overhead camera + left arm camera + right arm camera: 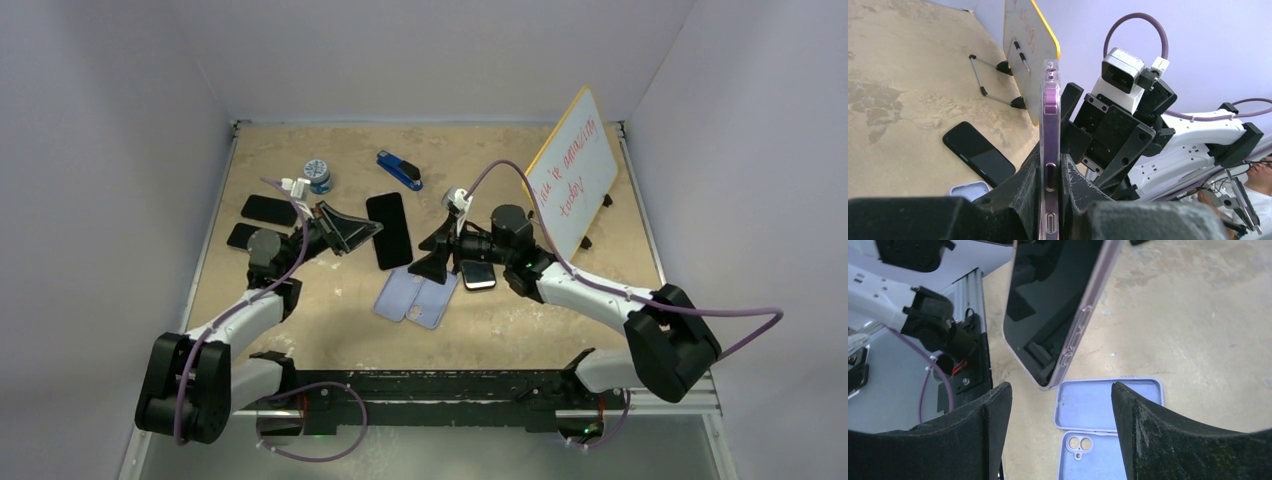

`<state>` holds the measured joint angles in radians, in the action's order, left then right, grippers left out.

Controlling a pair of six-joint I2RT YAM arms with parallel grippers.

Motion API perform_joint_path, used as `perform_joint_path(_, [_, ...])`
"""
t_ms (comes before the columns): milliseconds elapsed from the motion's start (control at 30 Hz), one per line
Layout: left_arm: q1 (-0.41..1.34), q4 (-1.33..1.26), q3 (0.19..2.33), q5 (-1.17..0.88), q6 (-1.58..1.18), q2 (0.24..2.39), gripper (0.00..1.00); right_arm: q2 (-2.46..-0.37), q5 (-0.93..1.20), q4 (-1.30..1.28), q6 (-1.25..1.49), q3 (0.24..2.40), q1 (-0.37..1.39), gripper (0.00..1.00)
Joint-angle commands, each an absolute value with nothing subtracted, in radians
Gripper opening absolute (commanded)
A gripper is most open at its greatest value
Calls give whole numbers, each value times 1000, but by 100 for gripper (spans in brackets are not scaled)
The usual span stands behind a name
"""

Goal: Take the phone out of the phone case
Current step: Adjust the phone.

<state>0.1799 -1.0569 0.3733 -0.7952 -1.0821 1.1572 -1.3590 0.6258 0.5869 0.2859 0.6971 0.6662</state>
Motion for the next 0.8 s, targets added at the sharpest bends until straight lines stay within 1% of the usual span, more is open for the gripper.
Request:
perform_joint_path(0, [189, -1050, 425, -836, -1083, 1096, 0, -1339, 760, 662, 208, 705, 662, 72])
perform_joint_path(400, [213, -1040, 457, -885, -1103, 1075, 0, -1402, 921, 699, 208, 770, 661, 59])
perform_joint_path(600, [227, -1042, 467, -896, -1103, 1078, 0, -1438, 966, 827, 297, 770, 661, 53])
perform_joint_path(767, [233, -1033, 469, -904, -1094, 1087, 0, -1474, 983, 894, 368, 797, 661, 43])
